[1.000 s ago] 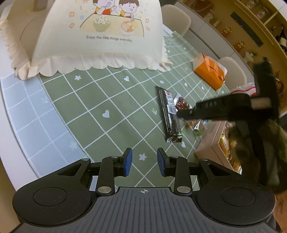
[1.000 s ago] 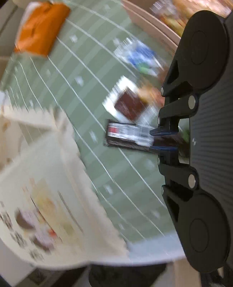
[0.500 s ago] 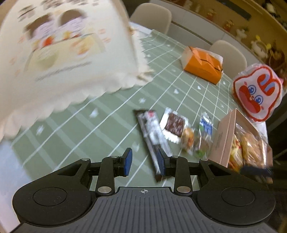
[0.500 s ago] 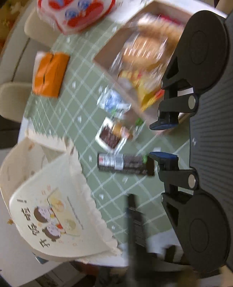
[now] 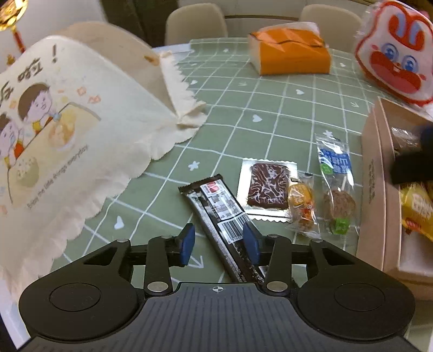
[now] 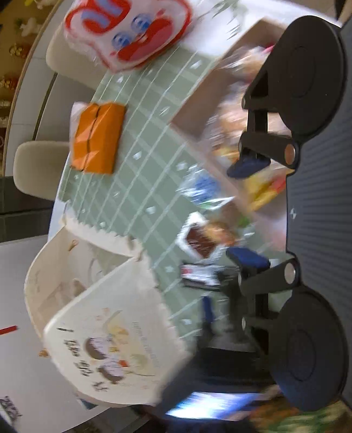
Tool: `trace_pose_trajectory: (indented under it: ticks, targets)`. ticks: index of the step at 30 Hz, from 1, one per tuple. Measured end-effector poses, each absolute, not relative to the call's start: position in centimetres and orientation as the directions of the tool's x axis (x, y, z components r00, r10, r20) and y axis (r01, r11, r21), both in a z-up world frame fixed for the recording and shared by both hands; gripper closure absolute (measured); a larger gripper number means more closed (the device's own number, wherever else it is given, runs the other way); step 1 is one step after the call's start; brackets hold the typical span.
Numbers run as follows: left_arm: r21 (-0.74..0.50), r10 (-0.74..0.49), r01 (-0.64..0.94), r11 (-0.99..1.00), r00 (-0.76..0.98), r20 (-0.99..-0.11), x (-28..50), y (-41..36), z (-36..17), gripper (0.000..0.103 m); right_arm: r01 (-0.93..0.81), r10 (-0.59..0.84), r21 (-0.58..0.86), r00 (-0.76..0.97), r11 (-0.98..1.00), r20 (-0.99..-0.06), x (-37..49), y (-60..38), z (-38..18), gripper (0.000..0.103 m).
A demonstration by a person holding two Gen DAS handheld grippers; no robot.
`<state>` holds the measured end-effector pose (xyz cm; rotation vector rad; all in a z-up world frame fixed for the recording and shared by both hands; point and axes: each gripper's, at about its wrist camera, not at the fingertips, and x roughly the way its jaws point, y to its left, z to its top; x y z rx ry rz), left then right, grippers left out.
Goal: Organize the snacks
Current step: 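Grasp the black chocolate bar with left tool while right tool reaches toward silver packet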
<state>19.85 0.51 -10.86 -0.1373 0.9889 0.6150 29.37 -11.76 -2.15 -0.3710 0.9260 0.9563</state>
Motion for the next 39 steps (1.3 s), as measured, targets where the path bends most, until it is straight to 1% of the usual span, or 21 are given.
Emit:
trace_pose_trajectory:
  ticks: [4, 7, 8, 10, 11, 12, 13, 14, 16, 17, 19, 20, 21, 23, 25, 26, 29, 30, 34, 39]
  targets:
    - [0.116, 0.403, -0.575, 0.810, 0.401, -0.823, 19.8, 1.2, -10.8, 0.056, -0.844, 0.526, 0.152, 0.171, 0.515, -0.833, 32.9, -6.3, -4.1, 0.041]
    - [0.097, 0.391, -0.589, 0.802, 0.395, -0.831, 19.3, 2.1, -10.8, 0.045, -0.862, 0.475, 0.136, 0.131, 0.488, -0.870, 34.7, -2.6, -6.6, 0.041]
    - [0.092, 0.392, -0.604, 0.791, 0.387, -0.835, 18.8, 2.4, -10.7, 0.043, -0.869, 0.460, 0.126, 0.126, 0.478, -0.879, 34.8, -1.8, -7.2, 0.041]
    - [0.090, 0.403, -0.643, 0.760, 0.359, -0.842, 17.5, 3.1, -10.7, 0.043, -0.890, 0.433, 0.094, 0.123, 0.446, -0.893, 34.7, -0.4, -8.6, 0.042]
    - [0.089, 0.408, -0.661, 0.745, 0.347, -0.844, 16.8, 3.4, -10.8, 0.045, -0.899, 0.426, 0.078, 0.127, 0.432, -0.896, 34.4, 0.0, -9.1, 0.045]
    - [0.081, 0.406, -0.684, 0.725, 0.329, -0.853, 16.0, 3.9, -10.9, 0.047, -0.909, 0.418, 0.065, 0.125, 0.412, -0.900, 34.1, 0.5, -9.6, 0.054]
    - [0.064, 0.392, -0.701, 0.710, 0.317, -0.864, 15.3, 4.3, -11.1, 0.048, -0.916, 0.399, 0.060, 0.114, 0.398, -0.910, 33.8, 1.0, -10.2, 0.059]
    - [0.007, 0.372, -0.721, 0.693, 0.349, -0.860, 14.2, 4.7, -11.1, 0.048, -0.914, 0.384, 0.065, 0.102, 0.400, -0.918, 33.8, 1.3, -10.6, 0.063]
    - [-0.083, 0.340, -0.751, 0.655, 0.390, -0.856, 12.6, 5.5, -10.8, 0.048, -0.908, 0.394, 0.119, 0.054, 0.402, -0.917, 33.5, 1.5, -10.6, 0.063]
    - [-0.111, 0.332, -0.767, 0.632, 0.398, -0.855, 12.1, 5.7, -10.6, 0.050, -0.909, 0.403, 0.154, 0.016, 0.386, -0.915, 33.1, 1.6, -10.6, 0.061]
    - [-0.163, 0.314, -0.780, 0.605, 0.421, -0.851, 11.5, 5.9, -10.2, 0.050, -0.918, 0.401, 0.171, -0.014, 0.358, -0.916, 32.1, 1.6, -10.7, 0.054]
    - [-0.190, 0.301, -0.781, 0.594, 0.436, -0.848, 11.4, 6.0, -10.1, 0.050, -0.925, 0.403, 0.175, -0.026, 0.338, -0.915, 31.5, 1.5, -10.8, 0.049]
    - [-0.214, 0.288, -0.781, 0.587, 0.449, -0.846, 11.6, 6.0, -9.9, 0.050, -0.928, 0.407, 0.178, -0.032, 0.326, -0.913, 31.0, 1.4, -10.8, 0.047]
    - [-0.246, 0.269, -0.772, 0.586, 0.472, -0.839, 12.0, 5.7, -9.5, 0.050, -0.941, 0.418, 0.160, -0.023, 0.298, -0.908, 30.2, 1.1, -10.8, 0.047]
    - [-0.271, 0.248, -0.758, 0.593, 0.492, -0.835, 12.6, 5.5, -9.3, 0.050, -0.953, 0.427, 0.131, -0.001, 0.274, -0.904, 29.8, 0.7, -10.8, 0.055]
    - [-0.277, 0.237, -0.753, 0.597, 0.496, -0.836, 13.0, 5.4, -9.3, 0.050, -0.955, 0.427, 0.113, 0.015, 0.273, -0.904, 29.8, 0.5, -10.7, 0.066]
    - [-0.258, 0.221, -0.745, 0.616, 0.477, -0.851, 14.6, 5.2, -9.8, 0.050, -0.933, 0.434, 0.162, -0.007, 0.322, -0.901, 31.7, 0.1, -10.8, 0.082]
    - [-0.246, 0.220, -0.746, 0.619, 0.466, -0.857, 15.2, 5.2, -9.9, 0.050, -0.919, 0.439, 0.171, 0.003, 0.356, -0.898, 32.6, -0.2, -10.9, 0.086]
    - [-0.234, 0.225, -0.750, 0.619, 0.455, -0.862, 16.7, 5.1, -10.2, 0.050, -0.891, 0.447, 0.192, 0.014, 0.412, -0.895, 34.4, -1.5, -11.2, 0.086]
    - [-0.129, 0.291, -0.758, 0.640, 0.394, -0.872, 19.1, 4.7, -10.5, 0.050, -0.845, 0.496, 0.283, -0.025, 0.453, -0.868, 35.9, -3.1, -11.6, 0.085]
